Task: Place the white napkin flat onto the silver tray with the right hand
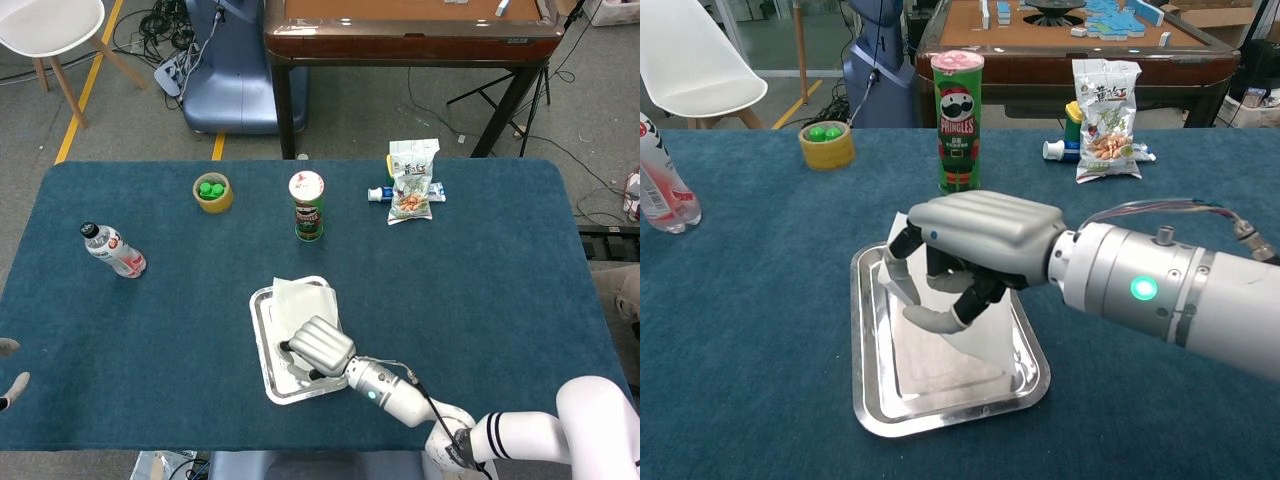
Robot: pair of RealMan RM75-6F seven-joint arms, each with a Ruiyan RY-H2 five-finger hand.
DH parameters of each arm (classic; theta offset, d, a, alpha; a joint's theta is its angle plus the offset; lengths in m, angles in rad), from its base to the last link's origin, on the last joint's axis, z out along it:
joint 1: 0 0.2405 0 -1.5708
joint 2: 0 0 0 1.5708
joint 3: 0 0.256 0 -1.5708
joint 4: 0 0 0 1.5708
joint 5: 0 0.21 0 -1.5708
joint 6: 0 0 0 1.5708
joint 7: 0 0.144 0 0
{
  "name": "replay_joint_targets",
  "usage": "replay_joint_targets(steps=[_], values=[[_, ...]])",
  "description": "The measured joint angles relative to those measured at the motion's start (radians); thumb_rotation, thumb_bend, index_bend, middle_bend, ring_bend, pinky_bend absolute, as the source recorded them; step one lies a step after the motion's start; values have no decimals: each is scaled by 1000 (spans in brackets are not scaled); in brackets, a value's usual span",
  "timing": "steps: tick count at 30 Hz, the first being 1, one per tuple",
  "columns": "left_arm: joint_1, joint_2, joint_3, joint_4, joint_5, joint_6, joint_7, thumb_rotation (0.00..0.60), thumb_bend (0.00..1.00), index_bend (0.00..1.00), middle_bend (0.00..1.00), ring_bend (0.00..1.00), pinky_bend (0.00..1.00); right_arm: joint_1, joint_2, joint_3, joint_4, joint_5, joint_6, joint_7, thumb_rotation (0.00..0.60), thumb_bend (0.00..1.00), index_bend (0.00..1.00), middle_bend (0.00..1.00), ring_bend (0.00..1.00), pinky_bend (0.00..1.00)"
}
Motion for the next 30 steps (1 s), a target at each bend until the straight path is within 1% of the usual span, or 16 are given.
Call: replay_joint_targets(steps=[15, 20, 21, 23, 27, 30], values=[[2, 0, -1, 2, -1, 2, -1, 600, 215, 438, 487, 377, 539, 34, 6, -42, 28, -87, -18, 93, 600, 470, 573, 1000, 1000, 1000], [2, 0, 0, 0, 1, 3, 0, 600, 215, 438, 487, 377, 539, 35, 2, -47, 41, -94, -11, 98, 600, 469, 573, 1000, 1000, 1000], [2, 0, 0, 0, 1, 2, 0, 600, 215, 438, 487, 377, 539, 35, 1, -47, 43, -94, -10, 95, 600, 454, 573, 1000, 1000, 1000], [2, 0, 0, 0, 1, 2, 0, 600, 214, 438, 487, 376, 539, 34, 0, -47, 46, -93, -7, 88, 600, 392, 573, 1000, 1000, 1000], [3, 1, 0, -1, 1, 3, 0, 600, 215, 438, 487, 377, 539, 29, -4, -47, 53, -85, 1, 75, 600, 133, 573, 1000, 1000, 1000], [3, 1, 0, -1, 1, 4, 1, 600, 215, 438, 487, 376, 539, 26, -8, -47, 59, -82, 7, 70, 600, 18, 562, 1000, 1000, 1000]])
